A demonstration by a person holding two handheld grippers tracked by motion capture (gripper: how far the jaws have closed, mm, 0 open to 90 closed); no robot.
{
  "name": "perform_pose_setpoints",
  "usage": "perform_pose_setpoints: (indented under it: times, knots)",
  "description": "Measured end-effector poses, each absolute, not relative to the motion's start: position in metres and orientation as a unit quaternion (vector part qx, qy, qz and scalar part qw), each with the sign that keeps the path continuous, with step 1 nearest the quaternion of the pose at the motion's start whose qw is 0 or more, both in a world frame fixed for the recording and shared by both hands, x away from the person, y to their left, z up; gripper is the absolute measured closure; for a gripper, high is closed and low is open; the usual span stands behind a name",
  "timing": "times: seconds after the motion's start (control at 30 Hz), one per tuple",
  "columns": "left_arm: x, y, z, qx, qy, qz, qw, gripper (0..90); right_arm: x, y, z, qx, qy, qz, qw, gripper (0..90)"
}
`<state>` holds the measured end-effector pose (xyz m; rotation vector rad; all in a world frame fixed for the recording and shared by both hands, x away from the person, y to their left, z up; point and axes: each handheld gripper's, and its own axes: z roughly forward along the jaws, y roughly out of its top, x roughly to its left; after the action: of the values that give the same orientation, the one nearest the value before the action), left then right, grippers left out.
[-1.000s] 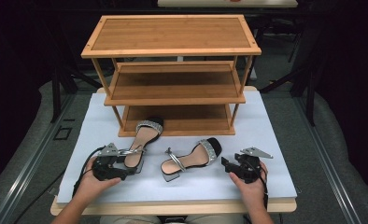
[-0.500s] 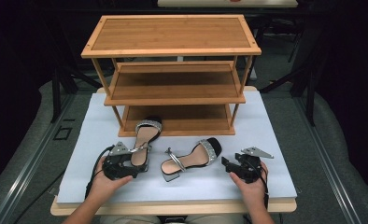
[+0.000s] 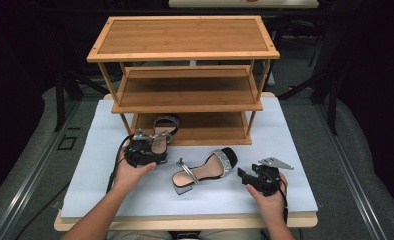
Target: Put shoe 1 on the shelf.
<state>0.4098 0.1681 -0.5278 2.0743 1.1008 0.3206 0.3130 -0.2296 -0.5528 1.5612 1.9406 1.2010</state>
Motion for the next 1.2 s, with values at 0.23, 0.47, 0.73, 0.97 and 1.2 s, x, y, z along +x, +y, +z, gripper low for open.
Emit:
perform_pose_setpoints:
  times: [0.23, 0.47, 0.73, 0.97, 1.2]
  knots:
    - [0.434, 0.153, -0.527, 0.802, 0.452, 0.136, 0.367, 32.1, 0.313, -0.233, -0.552, 0.555, 0.687, 0.431, 0.187, 36.3]
    - [0.447, 0.151, -0.53, 0.799, 0.463, 0.145, 0.355, 33.1, 0.313, -0.233, -0.552, 0.551, 0.69, 0.434, 0.18, 36.4]
    - [0.446, 0.154, -0.534, 0.798, 0.463, 0.136, 0.359, 32.7, 0.313, -0.231, -0.552, 0.552, 0.689, 0.431, 0.186, 36.4]
    - [0.423, 0.165, -0.522, 0.793, 0.464, 0.124, 0.374, 31.1, 0.313, -0.233, -0.552, 0.553, 0.688, 0.432, 0.185, 36.3]
    - [0.377, 0.2, -0.516, 0.796, 0.454, 0.121, 0.381, 34.7, 0.312, -0.229, -0.551, 0.553, 0.69, 0.427, 0.188, 36.2]
